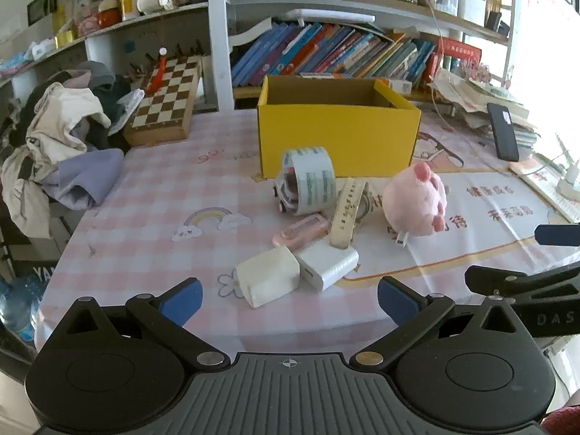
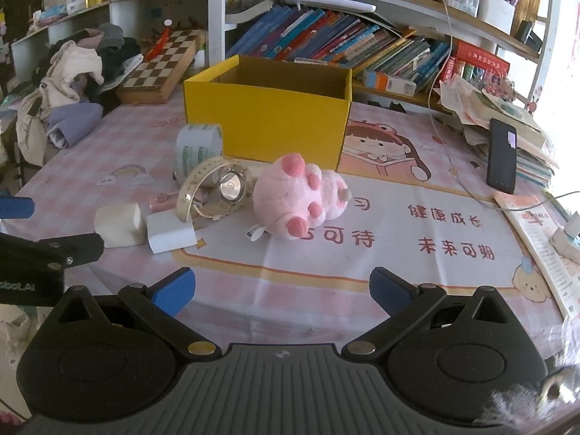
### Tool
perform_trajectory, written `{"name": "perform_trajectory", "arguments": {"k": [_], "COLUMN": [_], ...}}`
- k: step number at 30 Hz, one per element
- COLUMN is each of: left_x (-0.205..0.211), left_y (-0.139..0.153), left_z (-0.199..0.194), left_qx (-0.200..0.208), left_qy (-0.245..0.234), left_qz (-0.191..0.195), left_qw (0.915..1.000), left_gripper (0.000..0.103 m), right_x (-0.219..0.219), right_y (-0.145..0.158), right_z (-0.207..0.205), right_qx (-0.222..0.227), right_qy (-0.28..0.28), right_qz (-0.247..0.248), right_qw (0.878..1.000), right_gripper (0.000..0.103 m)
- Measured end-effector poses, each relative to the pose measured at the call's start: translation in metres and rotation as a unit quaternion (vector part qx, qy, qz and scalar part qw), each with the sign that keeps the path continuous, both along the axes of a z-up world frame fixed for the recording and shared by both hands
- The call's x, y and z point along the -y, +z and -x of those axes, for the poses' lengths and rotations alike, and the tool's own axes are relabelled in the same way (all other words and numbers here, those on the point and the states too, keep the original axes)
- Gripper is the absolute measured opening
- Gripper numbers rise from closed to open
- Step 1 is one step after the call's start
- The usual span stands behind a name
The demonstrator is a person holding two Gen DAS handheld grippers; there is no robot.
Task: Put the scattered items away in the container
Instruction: 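Move both tools toward the items on the table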
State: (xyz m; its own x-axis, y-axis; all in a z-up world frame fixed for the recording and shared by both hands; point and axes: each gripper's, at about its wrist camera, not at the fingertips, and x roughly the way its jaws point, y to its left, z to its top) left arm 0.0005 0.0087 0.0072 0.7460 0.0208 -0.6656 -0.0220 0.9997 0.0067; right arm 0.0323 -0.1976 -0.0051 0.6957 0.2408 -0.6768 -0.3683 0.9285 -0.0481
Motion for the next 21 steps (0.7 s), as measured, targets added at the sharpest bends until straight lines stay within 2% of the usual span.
{"name": "perform_trajectory", "arguments": {"k": [7,14,21], "left_x": [0.0,0.009,0.0], "left_y": [0.006,0.004,0.003], "left_z": [0.001,-0.001,-0.003], "left_qx": [0.015,0.011,0.0], "left_qy": [0.0,-0.026,0.009], "left_qz": [0.002,0.007,0.012], "left_qw": [0.9999,0.9996,0.9999], "left_gripper": [0.103,0.103,0.103], "right_x": [0.003,0.006,0.009], "right_y": [0.002,0.007,0.001], "right_z": [-0.004,-0.004,-0.011], "right_qx": [-0.009,-0.009,-0.022], "right_qy": [-0.006,-0.007,-0.01], "right_qz": [-0.014,-0.007,-0.012], "right_qw": [1.0,1.0,1.0], "right_gripper": [0.103,0.103,0.103]}}
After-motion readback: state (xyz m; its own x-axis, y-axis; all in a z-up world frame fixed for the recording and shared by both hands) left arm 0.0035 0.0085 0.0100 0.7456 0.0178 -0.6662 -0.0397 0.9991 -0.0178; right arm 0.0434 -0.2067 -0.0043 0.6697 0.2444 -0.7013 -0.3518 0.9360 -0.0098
